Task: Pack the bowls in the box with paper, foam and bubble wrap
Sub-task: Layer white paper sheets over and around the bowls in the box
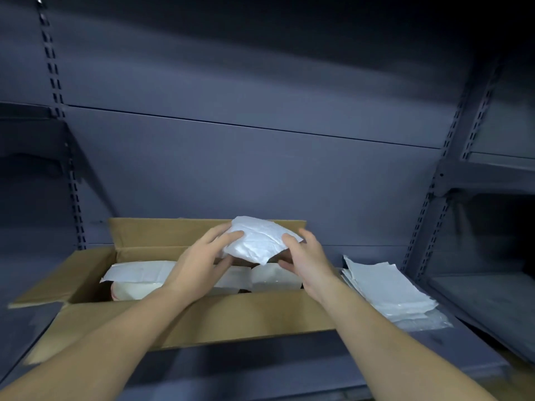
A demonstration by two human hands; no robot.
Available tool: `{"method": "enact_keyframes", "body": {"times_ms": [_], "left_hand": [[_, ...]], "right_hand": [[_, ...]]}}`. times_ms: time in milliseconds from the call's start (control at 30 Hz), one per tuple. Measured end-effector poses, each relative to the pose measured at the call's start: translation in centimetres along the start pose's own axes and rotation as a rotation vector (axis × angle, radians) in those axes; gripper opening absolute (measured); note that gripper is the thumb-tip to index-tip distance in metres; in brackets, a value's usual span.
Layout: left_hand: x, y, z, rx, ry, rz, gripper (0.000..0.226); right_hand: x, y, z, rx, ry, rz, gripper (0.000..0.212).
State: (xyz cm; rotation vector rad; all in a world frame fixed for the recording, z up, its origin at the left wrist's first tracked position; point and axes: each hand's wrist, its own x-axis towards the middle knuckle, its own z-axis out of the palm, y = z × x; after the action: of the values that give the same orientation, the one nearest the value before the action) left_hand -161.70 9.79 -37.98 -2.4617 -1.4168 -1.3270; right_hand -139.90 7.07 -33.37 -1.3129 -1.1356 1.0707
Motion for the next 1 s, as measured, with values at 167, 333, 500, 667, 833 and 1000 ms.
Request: {"method": "enact_keyframes", "body": {"times_ms": [167,333,500,667,833,1000], "left_hand": [[0.8,0.5,-0.8,0.082,0.031,-0.11,0.043],[1.2,1.6,-0.9,0.101,0.012,-0.119,0.042],[2.1,3.5,-1.5,0.148,-0.008,-0.022,0.041],[2.8,3.5,-2.8,0.243,-0.054,0.054,0.052],[2.8,3.1,-2.4,0.159,0.019,0.004,0.041],[2.8,3.9,-2.6,0.145,0.053,0.095,0.025]], "right_hand": [[-0.7,0.6,-0.2,-0.421,-0.092,-0.318,0.065],[-0.3,2.2,-0.2,-0.635,-0.146,-0.521,0.058],[1.2,1.5,-0.4,-0.776,0.119,-0.612,0.041],[2.4,0.2,-2.4,-0.747,0.133,-0.558,0.028],[2.1,-0.1,-3.8,-0.68,0.075,-0.617,0.025],[2.4,0.7,-5.7,-0.729,0.077,-0.66,0.029]]}}
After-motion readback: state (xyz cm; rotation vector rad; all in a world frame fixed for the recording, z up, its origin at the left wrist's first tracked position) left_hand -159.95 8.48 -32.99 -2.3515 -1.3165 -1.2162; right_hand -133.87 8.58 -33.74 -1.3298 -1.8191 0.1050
